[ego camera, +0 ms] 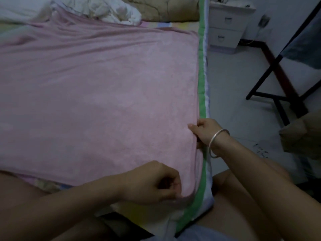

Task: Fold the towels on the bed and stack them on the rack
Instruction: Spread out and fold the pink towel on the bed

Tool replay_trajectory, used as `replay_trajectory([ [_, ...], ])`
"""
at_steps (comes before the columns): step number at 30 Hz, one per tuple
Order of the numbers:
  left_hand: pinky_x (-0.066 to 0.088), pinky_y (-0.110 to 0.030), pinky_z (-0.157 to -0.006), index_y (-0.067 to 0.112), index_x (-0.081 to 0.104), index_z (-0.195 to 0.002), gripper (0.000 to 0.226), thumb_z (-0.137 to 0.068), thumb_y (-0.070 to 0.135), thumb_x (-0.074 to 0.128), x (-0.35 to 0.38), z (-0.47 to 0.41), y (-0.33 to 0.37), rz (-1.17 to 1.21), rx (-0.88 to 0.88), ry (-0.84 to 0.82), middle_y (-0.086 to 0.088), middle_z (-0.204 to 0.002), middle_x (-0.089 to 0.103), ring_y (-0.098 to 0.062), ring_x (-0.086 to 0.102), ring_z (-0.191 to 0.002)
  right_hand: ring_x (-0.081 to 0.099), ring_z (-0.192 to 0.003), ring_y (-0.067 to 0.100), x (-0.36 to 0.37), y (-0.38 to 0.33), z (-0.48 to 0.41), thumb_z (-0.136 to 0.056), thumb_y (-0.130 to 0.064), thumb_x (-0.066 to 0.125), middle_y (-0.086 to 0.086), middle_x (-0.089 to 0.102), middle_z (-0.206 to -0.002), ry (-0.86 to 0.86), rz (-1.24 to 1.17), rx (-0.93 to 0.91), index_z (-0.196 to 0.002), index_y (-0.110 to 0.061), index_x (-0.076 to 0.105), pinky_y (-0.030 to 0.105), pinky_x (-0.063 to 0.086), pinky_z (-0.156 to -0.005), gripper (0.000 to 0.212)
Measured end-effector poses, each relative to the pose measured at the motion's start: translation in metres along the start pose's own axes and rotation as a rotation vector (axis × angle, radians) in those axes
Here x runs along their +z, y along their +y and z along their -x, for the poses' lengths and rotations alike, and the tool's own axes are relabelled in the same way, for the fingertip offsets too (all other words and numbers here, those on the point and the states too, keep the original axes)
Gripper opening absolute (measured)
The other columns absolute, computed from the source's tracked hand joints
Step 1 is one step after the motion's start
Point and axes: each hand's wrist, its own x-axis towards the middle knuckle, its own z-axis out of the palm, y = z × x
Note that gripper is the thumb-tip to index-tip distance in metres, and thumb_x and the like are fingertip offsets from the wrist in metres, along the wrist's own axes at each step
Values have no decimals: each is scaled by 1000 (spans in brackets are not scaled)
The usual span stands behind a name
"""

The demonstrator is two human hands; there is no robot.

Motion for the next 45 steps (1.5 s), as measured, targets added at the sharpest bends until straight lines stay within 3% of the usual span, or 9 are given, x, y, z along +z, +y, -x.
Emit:
replay_trajectory([
  [6, 50, -28, -70, 17, 66, -88, 3, -89, 17, 64, 7, 1, 5, -24, 83, 15, 7, -81, 65, -9, 60, -72, 52, -52, 24, -4, 10, 3, -92, -15, 61, 13, 52, -62, 91, 223, -134, -82, 9, 60, 25, 43, -47, 25],
  [10, 45, -18, -67, 19, 67, -89, 2, -89, 17, 66, 17, 3, 4, -21, 116, 45, 13, -80, 62, -4, 57, -71, 54, -36, 17, -13, 19, 10, -94, -16, 58, 5, 58, -47, 74, 216, -120, -80, 5, 61, 20, 42, -36, 25],
  [16, 49, -15, -69, 13, 69, -99, 12, -89, 14, 62, 9, -17, 6, 7, -102, 8, 8, -83, 68, -2, 60, -70, 55, -109, 33, -1, 18, 16, -88, -33, 61, 10, 57, -121, 341, 787, -286, -127, -21, 43, 39, 46, -88, 44],
  [20, 55, -20, -63, 11, 71, -87, 13, -88, 5, 60, -51, -16, 0, 29, -261, 215, -2, -84, 73, -8, 68, -67, 14, -143, 30, 17, -3, 13, -87, -19, 53, 8, 19, -155, 367, 991, -572, -149, -24, 21, 42, 14, -116, 70],
  [23, 54, -26, -70, 21, 68, -81, 17, -87, 8, 59, -95, 5, -30, -191, -389, 548, 1, -82, 72, -14, 69, -73, -9, -147, 29, 45, -9, 4, -97, -39, 31, 8, -1, -161, 196, 1187, -659, -152, -25, 16, 47, -9, -117, 58],
  [27, 49, -34, -88, 19, 70, -101, 16, -88, 19, 61, -127, 42, -80, -353, -521, 793, -3, -106, 69, -21, 64, -97, -16, -146, 21, 80, 7, 25, -74, -69, -22, 8, -13, -159, -191, 1330, -765, -152, -14, -6, 44, -15, -116, 97],
  [31, 43, -37, -93, 15, 67, -114, 25, -92, 20, 57, -154, 79, -119, -409, -622, 864, -11, -120, 63, -29, 59, -109, -1, -148, 19, 111, -16, 41, -86, -66, -4, 8, 4, -159, -468, 1128, -1071, -152, -9, 11, 37, -13, -116, 89],
  [40, 32, -32, -105, 15, 56, -131, 34, -98, 20, 49, -280, 112, -213, -452, -673, 948, -6, -141, 51, -25, 45, -130, -11, -147, 16, 250, -134, -151, -99, -50, 12, 6, -8, -160, -88, 1154, -593, -153, -11, 1, 43, -7, -119, 67],
  [45, 32, -32, -104, 17, 54, -133, 36, -99, 25, 47, -361, 115, -274, -473, -721, 912, -5, -143, 49, -24, 44, -131, -14, -147, 18, 353, -176, -172, -99, -52, 11, 6, -10, -160, -149, 1127, -684, -152, -9, -2, 44, -9, -118, 70],
])
